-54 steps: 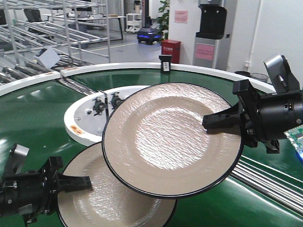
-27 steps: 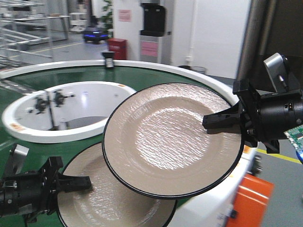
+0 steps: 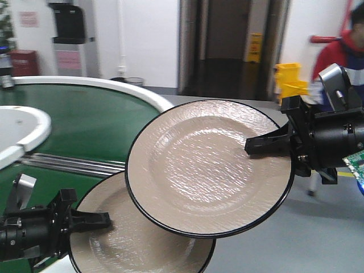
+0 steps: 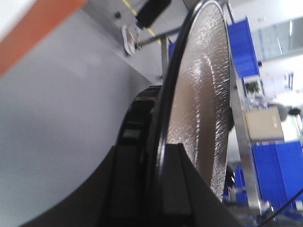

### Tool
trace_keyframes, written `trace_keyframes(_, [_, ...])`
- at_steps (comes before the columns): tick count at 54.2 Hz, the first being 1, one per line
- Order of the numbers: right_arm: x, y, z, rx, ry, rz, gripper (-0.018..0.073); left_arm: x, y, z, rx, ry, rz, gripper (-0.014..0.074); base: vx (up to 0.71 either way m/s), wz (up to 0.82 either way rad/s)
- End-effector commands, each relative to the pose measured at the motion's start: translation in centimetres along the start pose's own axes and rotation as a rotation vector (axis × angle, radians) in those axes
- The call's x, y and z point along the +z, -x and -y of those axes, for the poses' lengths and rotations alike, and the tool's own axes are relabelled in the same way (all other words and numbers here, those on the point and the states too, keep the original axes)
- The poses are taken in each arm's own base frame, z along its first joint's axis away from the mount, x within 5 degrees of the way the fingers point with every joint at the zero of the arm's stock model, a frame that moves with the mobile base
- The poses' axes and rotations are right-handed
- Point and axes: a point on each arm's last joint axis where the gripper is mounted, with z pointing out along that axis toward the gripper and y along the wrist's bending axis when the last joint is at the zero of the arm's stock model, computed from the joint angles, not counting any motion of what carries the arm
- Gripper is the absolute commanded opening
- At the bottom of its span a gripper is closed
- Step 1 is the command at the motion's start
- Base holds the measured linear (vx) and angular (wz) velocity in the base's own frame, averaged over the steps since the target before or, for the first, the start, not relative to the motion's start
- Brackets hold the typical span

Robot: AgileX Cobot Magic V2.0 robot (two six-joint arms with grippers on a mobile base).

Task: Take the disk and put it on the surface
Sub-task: 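Hold both plates while the base turns away from the conveyor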

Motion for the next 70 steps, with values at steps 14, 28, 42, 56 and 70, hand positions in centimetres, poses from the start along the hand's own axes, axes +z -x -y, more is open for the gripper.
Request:
trace_keyframes(14, [-1.62,0.80,-2.81,0.005,0.113,0.105,-0.0005,-0.97,0.50,3.09,-0.025,-0.155,0.043,-0.0001,-0.07,-0.67])
trace_keyframes(28, [-1.62,0.80,-2.81,0.005,0.113,0.105,-0.0005,-0.97,0.50,3.09,-0.025,-0.155,0.043,-0.0001,0.03,-0.59])
trace_keyframes(42, [-1.62,0.80,-2.81,0.005,0.113,0.105,-0.0005,-0.97,0.50,3.09,-0.025,-0.155,0.043,-0.0001,0.14,-0.56])
trace_keyframes(56, [-1.62,0.80,-2.81,0.005,0.113,0.105,-0.0005,-0.97,0.50,3.09,-0.025,-0.155,0.043,-0.0001,0.22,-0.57])
trace_keyframes(70, [-1.62,0.80,-2.81,0.005,0.113,0.105,-0.0005,-0.97,0.50,3.09,-0.024,-0.155,0.043,-0.0001,0.28,-0.44])
